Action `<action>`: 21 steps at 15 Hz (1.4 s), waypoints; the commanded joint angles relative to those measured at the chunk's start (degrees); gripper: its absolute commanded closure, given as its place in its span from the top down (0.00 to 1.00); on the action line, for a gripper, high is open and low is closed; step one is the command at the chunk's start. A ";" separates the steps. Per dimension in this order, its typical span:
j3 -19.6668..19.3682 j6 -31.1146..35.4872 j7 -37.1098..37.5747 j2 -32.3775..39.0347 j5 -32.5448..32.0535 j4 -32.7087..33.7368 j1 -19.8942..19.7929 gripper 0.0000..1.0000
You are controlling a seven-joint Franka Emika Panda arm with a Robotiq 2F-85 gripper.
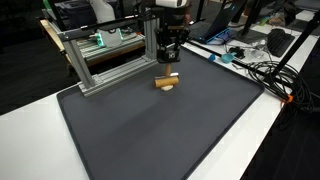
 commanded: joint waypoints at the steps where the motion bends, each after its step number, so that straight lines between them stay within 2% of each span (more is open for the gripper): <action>1: -0.48 -2.23 -10.25 3.09 7.49 2.06 -2.12 0.21; 4: -1.10 -6.25 -15.86 4.52 11.12 3.71 -3.76 0.21; 8: -1.66 -9.90 -15.93 6.50 12.26 5.10 -4.09 0.21; 10: -1.98 -9.73 -14.26 6.25 11.26 5.33 -3.55 0.21; 13: -2.32 -9.38 -13.67 1.98 8.86 3.33 -2.81 0.21; 19: -1.04 -12.82 -17.55 -1.85 5.21 2.68 -1.52 0.21; 21: -0.24 -10.74 -18.81 -1.61 6.63 2.11 -1.03 0.21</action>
